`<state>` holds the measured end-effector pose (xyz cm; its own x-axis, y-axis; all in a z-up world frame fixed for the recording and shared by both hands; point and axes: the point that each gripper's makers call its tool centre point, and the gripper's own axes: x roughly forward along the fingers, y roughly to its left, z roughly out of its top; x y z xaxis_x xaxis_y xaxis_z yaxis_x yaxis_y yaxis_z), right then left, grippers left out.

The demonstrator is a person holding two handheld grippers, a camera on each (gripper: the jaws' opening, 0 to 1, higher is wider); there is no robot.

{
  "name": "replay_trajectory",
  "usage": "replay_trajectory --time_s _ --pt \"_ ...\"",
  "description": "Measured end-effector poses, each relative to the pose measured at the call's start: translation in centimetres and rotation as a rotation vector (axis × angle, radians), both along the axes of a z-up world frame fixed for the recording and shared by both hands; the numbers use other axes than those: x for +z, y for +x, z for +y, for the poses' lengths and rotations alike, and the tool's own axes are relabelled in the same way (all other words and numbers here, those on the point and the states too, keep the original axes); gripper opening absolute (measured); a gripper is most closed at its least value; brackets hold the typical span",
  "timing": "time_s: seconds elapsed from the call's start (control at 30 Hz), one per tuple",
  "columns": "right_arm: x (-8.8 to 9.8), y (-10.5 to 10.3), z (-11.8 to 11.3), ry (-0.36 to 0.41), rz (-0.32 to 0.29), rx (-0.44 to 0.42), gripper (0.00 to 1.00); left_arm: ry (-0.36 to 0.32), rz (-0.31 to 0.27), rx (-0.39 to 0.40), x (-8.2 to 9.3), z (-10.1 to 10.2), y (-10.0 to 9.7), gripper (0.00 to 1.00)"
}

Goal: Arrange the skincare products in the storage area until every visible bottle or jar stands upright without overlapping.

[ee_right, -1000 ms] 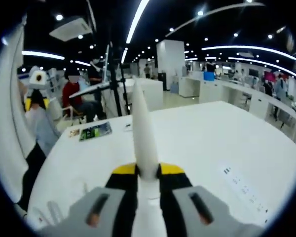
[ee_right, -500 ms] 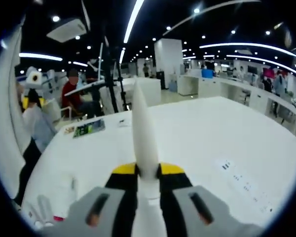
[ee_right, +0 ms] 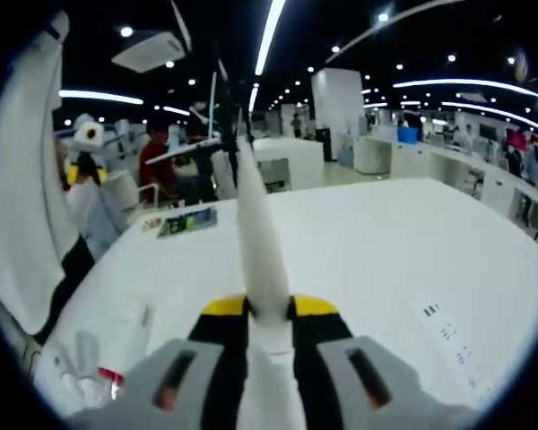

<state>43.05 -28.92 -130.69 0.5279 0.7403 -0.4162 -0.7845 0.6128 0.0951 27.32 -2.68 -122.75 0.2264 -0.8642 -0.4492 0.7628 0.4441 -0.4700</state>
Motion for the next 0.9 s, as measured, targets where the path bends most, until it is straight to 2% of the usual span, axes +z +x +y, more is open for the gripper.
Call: replay_trajectory --time_s 0.3,0.4,0.43,0.57,0.63,0.8,0.9 --pt "-0.3 0.5 -0.4 -0.008 0.031 0.013 0.18 0.004 -0.005 -0.001 0.0 0.1 -0.4 0.33" --pt "-0.2 0.4 -0.3 -0.007 0.031 -0.001 0.25 -0.001 -0.005 0.006 0.1 0.1 -0.4 0.33" --pt "-0.4 0.3 -0.5 -0.036 0.028 -0.005 0.25 -0.001 -0.007 0.006 0.1 0.2 -0.5 0.33" --pt "-0.5 0.1 -0.9 -0.051 0.034 -0.025 0.26 0.001 -0.009 0.005 0.0 0.3 -0.5 0.33" --pt "-0.4 -0.1 -1.6 -0.053 0.033 -0.070 0.29 0.001 -0.014 -0.003 0.0 0.3 -0.6 0.33" --pt "-0.3 -1.8 -2.5 -0.058 0.050 -0.128 0.29 -0.002 -0.023 -0.028 0.1 0.1 -0.8 0.34" --pt "0.1 -3.3 -3.4 -0.038 0.061 -0.232 0.31 0.000 -0.038 -0.054 -0.1 -0.4 -0.9 0.37"
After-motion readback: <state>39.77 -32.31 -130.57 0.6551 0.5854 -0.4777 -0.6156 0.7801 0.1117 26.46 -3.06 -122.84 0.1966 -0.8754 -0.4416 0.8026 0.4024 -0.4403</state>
